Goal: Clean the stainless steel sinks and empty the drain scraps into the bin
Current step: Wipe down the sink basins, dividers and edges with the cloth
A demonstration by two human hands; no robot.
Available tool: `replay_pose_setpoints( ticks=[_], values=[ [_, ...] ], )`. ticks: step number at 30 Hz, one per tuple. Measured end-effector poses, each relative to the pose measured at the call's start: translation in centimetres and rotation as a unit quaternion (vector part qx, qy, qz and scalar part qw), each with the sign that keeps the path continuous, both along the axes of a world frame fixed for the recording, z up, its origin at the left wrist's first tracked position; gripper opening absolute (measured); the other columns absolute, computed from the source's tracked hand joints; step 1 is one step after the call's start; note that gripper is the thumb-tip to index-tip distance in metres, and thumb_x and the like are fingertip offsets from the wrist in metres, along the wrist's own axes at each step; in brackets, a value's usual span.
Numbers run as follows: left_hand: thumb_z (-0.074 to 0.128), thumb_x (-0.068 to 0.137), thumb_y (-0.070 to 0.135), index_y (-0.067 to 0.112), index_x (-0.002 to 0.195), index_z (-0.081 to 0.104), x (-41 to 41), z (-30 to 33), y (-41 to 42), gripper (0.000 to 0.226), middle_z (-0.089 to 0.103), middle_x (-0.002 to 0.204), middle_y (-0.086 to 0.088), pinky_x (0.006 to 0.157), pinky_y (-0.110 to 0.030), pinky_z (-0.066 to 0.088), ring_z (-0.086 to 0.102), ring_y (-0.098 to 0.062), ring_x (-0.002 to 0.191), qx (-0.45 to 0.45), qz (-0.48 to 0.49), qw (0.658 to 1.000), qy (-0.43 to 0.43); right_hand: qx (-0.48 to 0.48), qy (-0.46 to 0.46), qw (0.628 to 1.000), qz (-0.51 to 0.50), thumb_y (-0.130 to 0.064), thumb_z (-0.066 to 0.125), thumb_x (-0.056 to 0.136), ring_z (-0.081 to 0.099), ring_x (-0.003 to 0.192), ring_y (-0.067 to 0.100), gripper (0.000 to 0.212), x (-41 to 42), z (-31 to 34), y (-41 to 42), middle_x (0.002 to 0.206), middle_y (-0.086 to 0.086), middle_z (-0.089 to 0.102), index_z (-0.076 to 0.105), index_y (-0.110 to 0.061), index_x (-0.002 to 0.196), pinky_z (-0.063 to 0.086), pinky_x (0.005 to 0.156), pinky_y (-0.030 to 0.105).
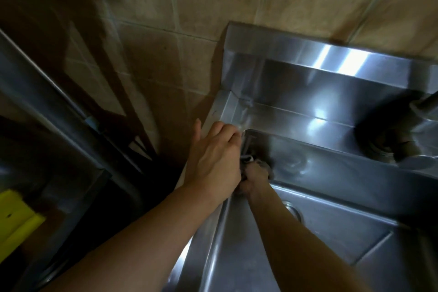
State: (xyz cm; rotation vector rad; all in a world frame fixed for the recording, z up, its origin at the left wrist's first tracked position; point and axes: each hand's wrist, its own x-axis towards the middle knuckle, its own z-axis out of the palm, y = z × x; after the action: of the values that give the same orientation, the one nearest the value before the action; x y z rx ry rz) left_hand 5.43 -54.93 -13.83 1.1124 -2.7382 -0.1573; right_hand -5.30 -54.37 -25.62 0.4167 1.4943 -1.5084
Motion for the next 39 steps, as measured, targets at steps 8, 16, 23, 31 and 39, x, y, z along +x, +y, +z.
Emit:
replay_pose_setpoints(
  ticks=[8, 16, 23, 31, 39],
  values=[
    [0.051, 0.086, 0.023, 0.020, 0.137, 0.045, 0.4, 0.2, -0.2, 0.051, 0.040, 0.137, 0.007, 0.113, -0.049, 0.011, 0.028, -0.015, 0.131, 0.009, -0.011, 1.000, -0.012, -0.025, 0.010, 1.000, 0.015, 0.006, 0.044, 0.093, 0.064, 0.075, 0.027, 0.024, -0.1, -2.5, 1.2, 0.068, 0.014, 0.064, 0.056, -0.008, 0.078, 0.054, 0.078, 0.044],
    [0.050, 0.087, 0.024, 0.020, 0.136, 0.046, 0.3, 0.6, -0.1, 0.050, 0.040, 0.137, 0.006, 0.113, -0.051, 0.013, 0.028, -0.015, 0.131, 0.017, -0.010, 0.999, -0.028, -0.143, 0.077, 0.986, 0.047, 0.009, 0.043, 0.091, 0.062, 0.081, 0.026, 0.019, 0.2, 2.5, 2.7, 0.095, 0.023, 0.065, 0.058, 0.002, 0.100, 0.053, 0.073, 0.035],
    [0.049, 0.088, 0.023, 0.019, 0.140, 0.041, 0.2, 0.8, 0.2, 0.053, 0.037, 0.141, 0.004, 0.113, -0.050, 0.013, 0.027, -0.016, 0.133, 0.009, -0.018, 0.999, -0.037, 0.150, 0.327, 0.905, 0.227, -0.015, 0.060, 0.081, 0.065, 0.080, 0.034, 0.011, 0.5, -0.2, 5.8, 0.092, 0.018, 0.070, 0.069, -0.015, 0.088, 0.054, 0.076, 0.041],
    [0.063, 0.066, 0.014, 0.012, 0.116, 0.065, 0.0, -0.3, -0.2, 0.049, 0.059, 0.118, 0.000, 0.097, -0.056, 0.035, 0.049, -0.022, 0.115, -0.012, -0.012, 1.000, 0.009, 0.213, 0.536, 0.651, 0.493, -0.021, 0.053, 0.091, 0.048, 0.117, 0.035, 0.047, 0.7, -4.8, 5.1, 0.135, 0.010, 0.033, 0.043, -0.024, 0.137, 0.042, 0.095, 0.038],
    [0.065, 0.065, 0.010, 0.009, 0.112, 0.066, 0.1, -1.1, -0.6, 0.047, 0.061, 0.114, -0.002, 0.086, -0.049, 0.040, 0.053, -0.026, 0.110, -0.036, -0.027, 0.998, 0.031, 0.201, 0.547, 0.558, 0.591, -0.031, 0.055, 0.092, 0.032, 0.126, 0.037, 0.049, 0.6, -8.1, 5.8, 0.150, 0.010, 0.017, 0.043, -0.026, 0.139, 0.034, 0.106, 0.044]
  ],
)
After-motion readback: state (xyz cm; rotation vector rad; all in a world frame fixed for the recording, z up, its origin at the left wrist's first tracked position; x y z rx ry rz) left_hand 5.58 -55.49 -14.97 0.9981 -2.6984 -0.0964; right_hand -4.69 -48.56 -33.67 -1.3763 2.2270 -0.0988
